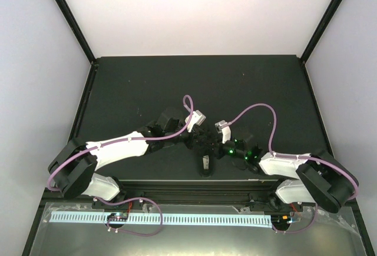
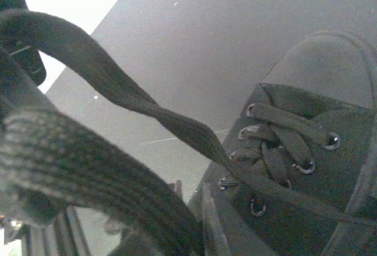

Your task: Tie the shoes

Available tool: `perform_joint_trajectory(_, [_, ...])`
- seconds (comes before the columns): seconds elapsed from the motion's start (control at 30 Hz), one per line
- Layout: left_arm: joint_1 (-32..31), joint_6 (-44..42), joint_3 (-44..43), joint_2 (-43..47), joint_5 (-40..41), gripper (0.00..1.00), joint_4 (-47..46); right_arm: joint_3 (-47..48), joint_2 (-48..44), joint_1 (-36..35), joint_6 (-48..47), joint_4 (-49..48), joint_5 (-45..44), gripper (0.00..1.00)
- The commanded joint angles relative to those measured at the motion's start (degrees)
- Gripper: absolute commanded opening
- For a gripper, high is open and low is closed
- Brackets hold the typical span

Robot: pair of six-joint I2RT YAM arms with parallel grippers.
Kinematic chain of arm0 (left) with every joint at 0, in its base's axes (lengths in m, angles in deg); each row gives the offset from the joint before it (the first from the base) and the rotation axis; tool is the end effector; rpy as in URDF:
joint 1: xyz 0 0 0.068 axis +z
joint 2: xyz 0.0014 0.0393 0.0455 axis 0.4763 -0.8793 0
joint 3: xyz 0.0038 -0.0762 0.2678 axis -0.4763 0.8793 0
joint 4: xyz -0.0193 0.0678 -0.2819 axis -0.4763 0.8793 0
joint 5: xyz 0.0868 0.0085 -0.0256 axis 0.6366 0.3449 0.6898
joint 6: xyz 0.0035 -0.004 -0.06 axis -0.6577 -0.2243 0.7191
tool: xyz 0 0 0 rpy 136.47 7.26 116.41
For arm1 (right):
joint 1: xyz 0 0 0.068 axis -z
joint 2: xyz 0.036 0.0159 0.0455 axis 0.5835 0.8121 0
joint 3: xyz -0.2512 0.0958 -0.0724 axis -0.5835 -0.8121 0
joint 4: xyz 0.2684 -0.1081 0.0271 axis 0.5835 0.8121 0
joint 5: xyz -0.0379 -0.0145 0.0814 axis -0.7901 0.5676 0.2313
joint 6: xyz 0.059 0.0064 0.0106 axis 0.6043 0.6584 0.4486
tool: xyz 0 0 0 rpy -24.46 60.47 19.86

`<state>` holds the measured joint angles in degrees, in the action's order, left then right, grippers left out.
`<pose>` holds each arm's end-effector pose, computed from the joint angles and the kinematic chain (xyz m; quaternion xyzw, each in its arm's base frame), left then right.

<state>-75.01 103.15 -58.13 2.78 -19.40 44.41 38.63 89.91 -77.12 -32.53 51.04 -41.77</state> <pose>0.2104 -0.2507 0.1989 0.3265 0.7856 -0.4221 0.3131 0.1757 0.1763 0.1208 -0.1835 0.8179 0.4274 0.3387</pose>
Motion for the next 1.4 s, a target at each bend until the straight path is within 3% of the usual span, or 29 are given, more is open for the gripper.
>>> perform_joint_trajectory(0.0, [0.4, -0.4, -2.4, 0.8, -1.4, 0.01, -1.0, 0.4, 0.2, 0.2, -0.1, -2.4, -4.8, 0.06])
perform_joint_trajectory(0.07, [0.4, -0.3, -1.9, 0.8, -1.5, 0.02, -1.2, 0.1, -0.3, 0.2, 0.6, -2.5, -6.1, 0.02])
perform_joint_trajectory(0.33, [1.7, 0.0, 2.4, 3.2, -2.3, 0.31, -1.4, -1.0, -2.2, 0.2, 1.4, -2.4, -6.9, 0.02])
perform_joint_trajectory(0.5, [4.0, -0.1, 6.3, 6.4, -2.9, 0.41, -1.5, -1.5, -2.3, 0.2, 1.7, -2.8, -6.0, 0.02])
perform_joint_trajectory(0.77, [8.3, 2.8, 11.3, 11.2, -2.2, 0.37, -4.0, -2.1, -2.1, 0.2, 2.1, -3.8, -5.3, 0.02])
perform_joint_trajectory(1.03, [8.6, 2.7, 6.7, 0.7, -6.4, 0.29, -4.7, -2.0, -1.7, 0.2, 2.3, -4.5, -4.5, 0.02])
perform_joint_trajectory(1.37, [7.5, 2.3, 3.5, -8.3, -18.7, 0.29, -10.4, -1.5, -0.9, 0.2, 2.5, -4.8, -4.1, 0.02])
